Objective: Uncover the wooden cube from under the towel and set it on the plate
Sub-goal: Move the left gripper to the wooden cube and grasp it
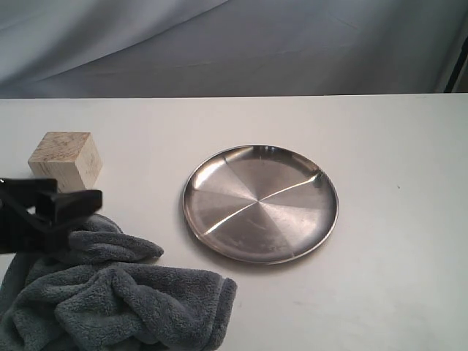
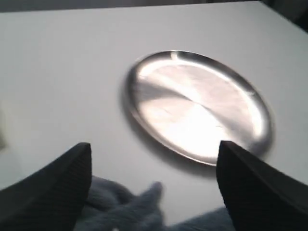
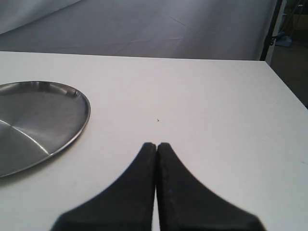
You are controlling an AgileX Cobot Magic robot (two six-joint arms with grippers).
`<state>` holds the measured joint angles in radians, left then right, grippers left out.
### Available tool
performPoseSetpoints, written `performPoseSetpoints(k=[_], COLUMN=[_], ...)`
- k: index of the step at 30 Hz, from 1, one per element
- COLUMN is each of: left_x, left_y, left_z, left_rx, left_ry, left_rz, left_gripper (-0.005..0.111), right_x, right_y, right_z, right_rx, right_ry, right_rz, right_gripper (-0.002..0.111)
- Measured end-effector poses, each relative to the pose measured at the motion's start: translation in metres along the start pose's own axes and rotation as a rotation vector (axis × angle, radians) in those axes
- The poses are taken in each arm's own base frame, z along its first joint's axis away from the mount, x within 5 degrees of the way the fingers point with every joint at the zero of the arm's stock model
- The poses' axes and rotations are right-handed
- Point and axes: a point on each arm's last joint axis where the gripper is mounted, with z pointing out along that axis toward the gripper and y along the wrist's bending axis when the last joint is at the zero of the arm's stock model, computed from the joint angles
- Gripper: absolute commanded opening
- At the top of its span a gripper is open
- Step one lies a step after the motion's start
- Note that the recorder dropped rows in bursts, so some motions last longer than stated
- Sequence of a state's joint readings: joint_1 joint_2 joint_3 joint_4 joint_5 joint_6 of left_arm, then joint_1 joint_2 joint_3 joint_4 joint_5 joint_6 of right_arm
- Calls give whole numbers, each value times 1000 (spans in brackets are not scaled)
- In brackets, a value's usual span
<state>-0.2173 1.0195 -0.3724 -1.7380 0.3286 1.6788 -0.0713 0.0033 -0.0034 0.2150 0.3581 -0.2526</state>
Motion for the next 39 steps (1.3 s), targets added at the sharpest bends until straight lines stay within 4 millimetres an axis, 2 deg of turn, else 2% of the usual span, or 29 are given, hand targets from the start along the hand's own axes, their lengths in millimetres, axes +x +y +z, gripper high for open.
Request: performPoseSetpoints(k=[5,8,10,11,12,14,15,17,19,22,24,25,27,29,32,39], left_x=[-28,-49,-68,-73,-82,-93,-93,-95,-93,-92,-90,-88,-84,-82,-75,-50], left_y=[25,26,29,31,37,47,51,60,70,89,105,113,124,126,127,140], left_z=[-6,-9,-3,2,12,35,45,69,93,111,114,113,112,114,122,139], left_rx=[-300,-341,-363,-374,-408,-448,-451,-455,-464,-431,-442,-458,-465,-444,-417,-459], left_ry=[-49,-98,-112,-108,-89,-48,-22,26,66,82,88,94,101,107,131,221], left_rz=[61,113,176,194,224,268,283,330,287,183,115,93,62,51,41,22], left_gripper=[69,69,68,61,52,20,-1,0,0,1,6,13,34,60,105,105], right_x=[0,0,0,0,0,0,0,0,0,0,0,0,0,0,0,0], right_y=[0,0,0,0,0,0,0,0,0,0,0,0,0,0,0,0], right_z=[0,0,0,0,0,0,0,0,0,0,0,0,0,0,0,0], right_rx=[0,0,0,0,0,0,0,0,0,0,0,0,0,0,0,0], right_ry=[0,0,0,0,0,0,0,0,0,0,0,0,0,0,0,0], right_rz=[0,0,0,0,0,0,0,0,0,0,0,0,0,0,0,0], right_gripper=[0,0,0,0,0,0,0,0,0,0,0,0,0,0,0,0])
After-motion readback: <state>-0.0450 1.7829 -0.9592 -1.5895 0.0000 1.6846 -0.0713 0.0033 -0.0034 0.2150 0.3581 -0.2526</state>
